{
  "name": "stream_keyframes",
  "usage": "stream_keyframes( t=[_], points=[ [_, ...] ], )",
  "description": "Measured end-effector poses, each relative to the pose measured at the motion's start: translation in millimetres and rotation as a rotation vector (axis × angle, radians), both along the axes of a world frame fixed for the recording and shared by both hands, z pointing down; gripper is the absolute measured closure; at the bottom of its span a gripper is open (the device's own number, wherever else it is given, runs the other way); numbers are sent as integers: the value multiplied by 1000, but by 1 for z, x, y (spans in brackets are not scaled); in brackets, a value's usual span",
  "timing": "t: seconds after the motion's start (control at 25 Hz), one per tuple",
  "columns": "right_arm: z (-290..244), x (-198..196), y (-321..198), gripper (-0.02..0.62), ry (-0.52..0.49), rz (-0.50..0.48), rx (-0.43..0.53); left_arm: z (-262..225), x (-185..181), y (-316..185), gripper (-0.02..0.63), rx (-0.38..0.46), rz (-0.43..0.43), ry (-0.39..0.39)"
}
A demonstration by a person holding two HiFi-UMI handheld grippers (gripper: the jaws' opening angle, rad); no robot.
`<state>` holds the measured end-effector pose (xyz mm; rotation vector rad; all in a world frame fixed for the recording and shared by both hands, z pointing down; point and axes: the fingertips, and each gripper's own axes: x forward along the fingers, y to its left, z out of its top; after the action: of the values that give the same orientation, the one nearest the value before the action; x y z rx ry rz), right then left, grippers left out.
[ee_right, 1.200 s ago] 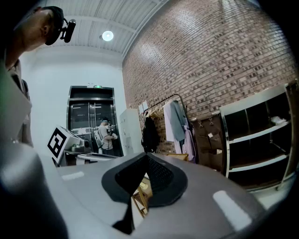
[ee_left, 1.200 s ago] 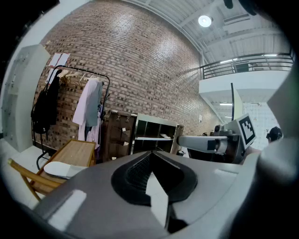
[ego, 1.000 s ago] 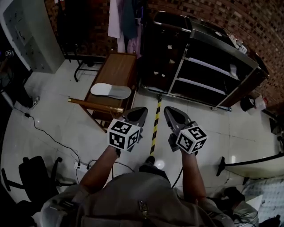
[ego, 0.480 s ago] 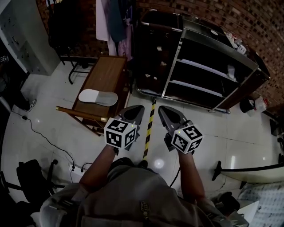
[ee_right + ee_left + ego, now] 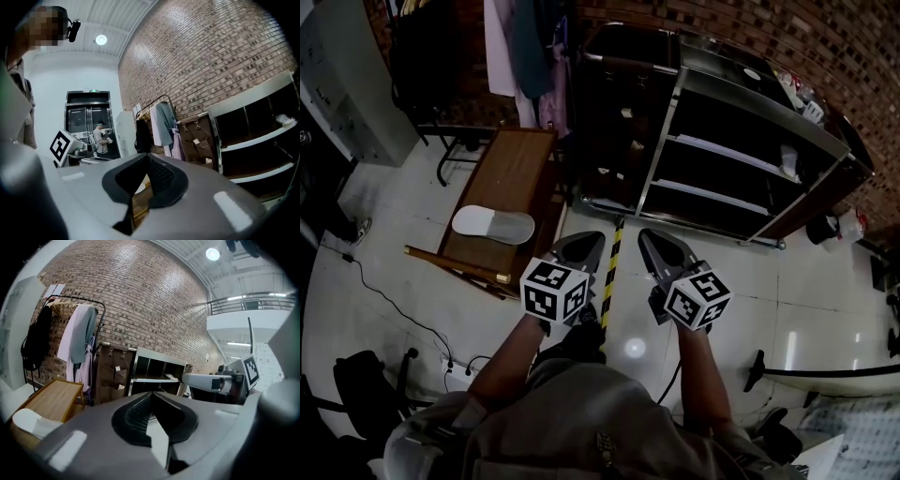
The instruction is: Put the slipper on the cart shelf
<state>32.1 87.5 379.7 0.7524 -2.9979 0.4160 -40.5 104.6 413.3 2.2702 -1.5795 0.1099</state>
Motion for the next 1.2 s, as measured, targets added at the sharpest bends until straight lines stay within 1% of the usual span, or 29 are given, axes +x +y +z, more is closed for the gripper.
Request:
stream_keyframes(
  t=[0.2, 0.36, 0.56, 0.72, 0.88, 1.0, 1.08, 1.2],
  points=[
    [5, -14, -49, 595, 15, -32, -7, 7, -11, -51, 598, -6, -26, 23],
    [1, -34, -95, 595, 29, -73, -3, 7, -26, -95, 598, -7, -51, 42],
    [-7, -75, -142, 595, 36, -144, 17, 11, -64, -138, 598, -11, -109, 49],
    [-9, -112, -166, 595, 46, -215, 33, 16, -99, -157, 598, -14, -179, 63],
    [-10, -148, -183, 595, 54, -300, 48, 17, -128, -164, 598, -12, -266, 74],
    [-8, -182, -189, 595, 50, -376, 49, 20, -153, -161, 598, -17, -351, 75],
    [-5, -207, -188, 595, 51, -446, 48, 22, -175, -155, 598, -24, -430, 80],
    [1, -244, -181, 595, 52, -584, 39, 28, -206, -143, 598, -40, -571, 81]
  ],
)
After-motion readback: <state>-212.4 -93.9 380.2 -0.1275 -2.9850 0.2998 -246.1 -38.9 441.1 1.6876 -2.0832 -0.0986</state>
